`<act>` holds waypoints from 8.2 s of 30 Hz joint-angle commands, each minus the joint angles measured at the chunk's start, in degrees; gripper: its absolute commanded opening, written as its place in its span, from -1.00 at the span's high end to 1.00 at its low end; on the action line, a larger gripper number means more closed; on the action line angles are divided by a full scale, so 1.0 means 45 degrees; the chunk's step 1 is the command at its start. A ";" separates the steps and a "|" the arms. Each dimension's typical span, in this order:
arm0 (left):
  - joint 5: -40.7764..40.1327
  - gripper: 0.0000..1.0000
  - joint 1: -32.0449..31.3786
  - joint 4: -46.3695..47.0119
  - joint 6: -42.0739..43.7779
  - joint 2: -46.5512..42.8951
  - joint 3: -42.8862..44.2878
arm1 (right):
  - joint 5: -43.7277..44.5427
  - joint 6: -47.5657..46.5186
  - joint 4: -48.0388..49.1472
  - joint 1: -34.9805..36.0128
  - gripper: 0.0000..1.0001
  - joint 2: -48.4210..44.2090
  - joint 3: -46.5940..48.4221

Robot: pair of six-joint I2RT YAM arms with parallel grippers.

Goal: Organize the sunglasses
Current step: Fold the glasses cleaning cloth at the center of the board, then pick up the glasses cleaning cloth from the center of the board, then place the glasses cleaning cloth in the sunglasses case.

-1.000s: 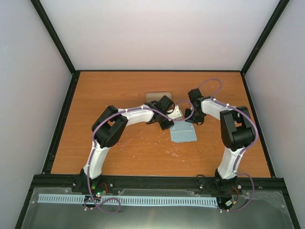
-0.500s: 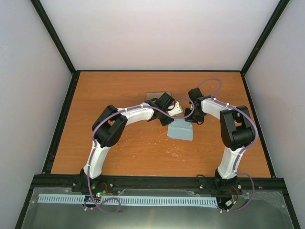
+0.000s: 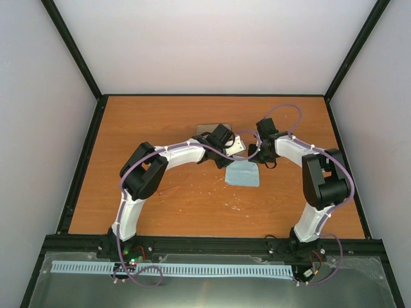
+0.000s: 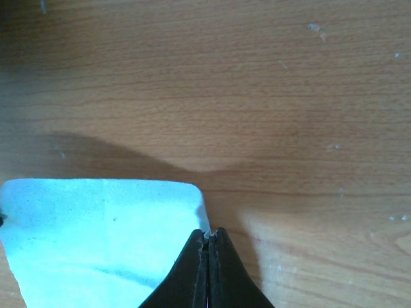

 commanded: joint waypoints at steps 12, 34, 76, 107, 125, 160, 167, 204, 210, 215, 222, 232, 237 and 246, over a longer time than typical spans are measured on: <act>0.0428 0.99 0.0023 0.1253 -0.0344 -0.1962 -0.1943 | -0.0888 -0.0274 0.0961 -0.0082 0.94 -0.1903 -0.1757; 0.0899 0.99 -0.0289 0.1723 -0.0572 -0.2621 -0.3429 | -0.1554 -0.0177 0.1134 -0.0080 0.94 -0.2928 -0.3516; 0.2288 0.44 -0.0529 0.1766 -0.0720 -0.3154 -0.4632 | -0.1586 -0.0072 0.1011 -0.0067 0.29 -0.3544 -0.4969; 0.2443 -0.15 0.2679 0.1634 -0.2195 -0.3542 -0.3984 | 0.0119 -0.1906 -0.0060 -0.0058 -0.02 -0.2239 -0.3042; 0.2568 -0.10 0.2679 0.1782 -0.2364 -0.3199 -0.3776 | 0.0029 -0.1733 -0.0224 0.0846 0.41 -0.1254 -0.3103; 0.4977 -0.08 0.1196 0.0081 -0.1413 -0.0697 -0.1765 | 0.0319 -0.1277 -0.0241 0.0979 0.94 -0.1196 -0.2855; 0.5068 0.01 0.1142 0.0059 -0.1473 -0.0388 -0.1528 | 0.0315 -0.1238 -0.0235 0.0978 0.94 -0.1245 -0.2906; 0.4232 0.99 0.1696 0.0311 -0.1346 -0.1353 -0.2238 | 0.0285 -0.1390 -0.0330 0.0995 0.94 -0.0358 -0.0926; 0.3786 0.99 0.2525 0.0372 -0.1389 -0.1793 -0.2198 | 0.0261 -0.1763 -0.0622 0.1089 0.95 0.0555 0.0627; 0.3539 0.99 0.2860 0.0379 -0.1257 -0.2049 -0.2104 | 0.0247 -0.1901 -0.0844 0.1254 0.94 0.1270 0.2066; 0.3339 0.99 0.3196 0.0522 -0.1165 -0.2323 -0.2044 | 0.0334 -0.2171 -0.1326 0.1483 0.95 0.2330 0.4046; 0.3413 0.99 0.4461 0.0465 -0.0959 -0.2200 -0.1024 | 0.0423 -0.2648 -0.2089 0.1505 0.94 0.3581 0.6690; 0.3520 0.99 0.4743 0.0286 -0.0758 -0.1881 -0.0441 | 0.0308 -0.2768 -0.2385 0.1507 0.95 0.4173 0.7874; 0.3732 0.99 0.4942 0.0122 -0.0548 -0.1397 0.0082 | 0.0067 -0.2964 -0.2992 0.1504 0.95 0.5379 0.9831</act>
